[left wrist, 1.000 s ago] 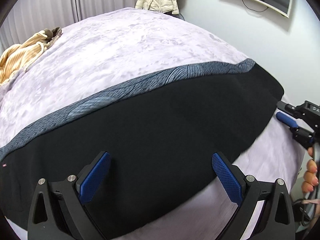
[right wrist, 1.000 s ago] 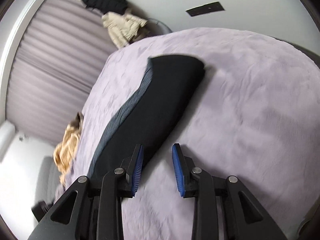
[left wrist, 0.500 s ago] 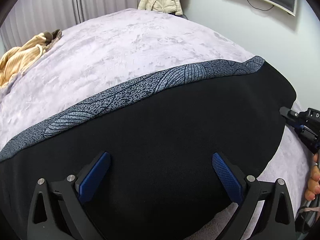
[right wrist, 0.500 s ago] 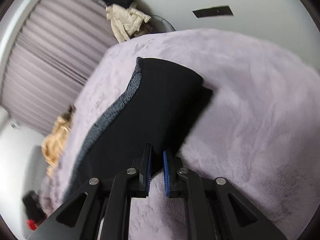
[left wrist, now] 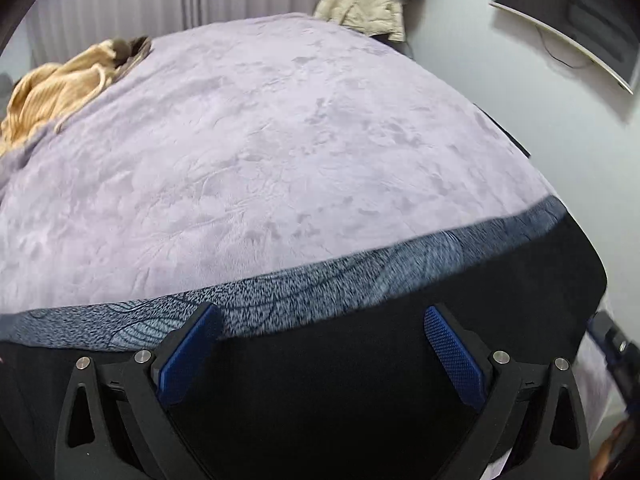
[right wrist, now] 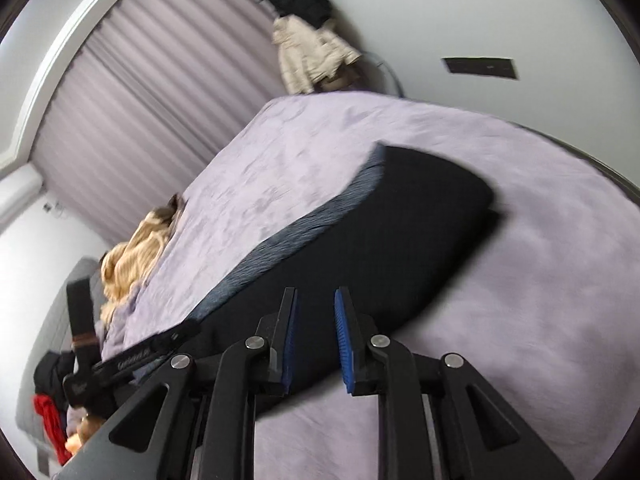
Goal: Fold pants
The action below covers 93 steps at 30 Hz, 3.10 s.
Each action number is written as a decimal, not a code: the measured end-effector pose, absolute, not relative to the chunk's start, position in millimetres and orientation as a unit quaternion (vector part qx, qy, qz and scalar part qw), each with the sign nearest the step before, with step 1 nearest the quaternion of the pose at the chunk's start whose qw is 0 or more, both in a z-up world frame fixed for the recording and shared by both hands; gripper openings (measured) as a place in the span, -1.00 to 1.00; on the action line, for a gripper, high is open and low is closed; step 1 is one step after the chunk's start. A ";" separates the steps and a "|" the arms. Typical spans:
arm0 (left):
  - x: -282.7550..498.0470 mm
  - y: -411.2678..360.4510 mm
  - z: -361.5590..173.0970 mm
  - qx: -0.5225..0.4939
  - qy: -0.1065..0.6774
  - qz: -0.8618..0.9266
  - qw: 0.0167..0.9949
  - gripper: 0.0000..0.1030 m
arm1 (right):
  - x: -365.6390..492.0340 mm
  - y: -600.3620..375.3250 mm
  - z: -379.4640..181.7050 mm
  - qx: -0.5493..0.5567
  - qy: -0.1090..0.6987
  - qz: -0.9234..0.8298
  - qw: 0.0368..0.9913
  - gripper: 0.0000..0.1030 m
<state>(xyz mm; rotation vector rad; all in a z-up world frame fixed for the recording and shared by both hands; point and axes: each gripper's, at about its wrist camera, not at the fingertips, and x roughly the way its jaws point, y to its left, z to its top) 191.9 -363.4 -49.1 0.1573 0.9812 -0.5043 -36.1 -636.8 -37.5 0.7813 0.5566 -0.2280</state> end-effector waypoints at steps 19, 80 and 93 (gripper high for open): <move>190.9 -363.8 -89.2 0.060 0.417 -0.265 0.867 0.98 | 11.4 -659.7 -57.7 0.438 0.295 -0.140 0.837 -0.45; 128.4 -365.2 -59.0 -0.009 0.494 -0.470 0.731 0.98 | -32.9 -631.0 13.5 0.348 0.206 -0.060 0.913 -0.71; 158.7 -176.3 -16.7 -0.004 0.429 -0.332 0.840 0.98 | 31.0 -427.3 62.2 0.065 0.302 0.000 0.951 -0.70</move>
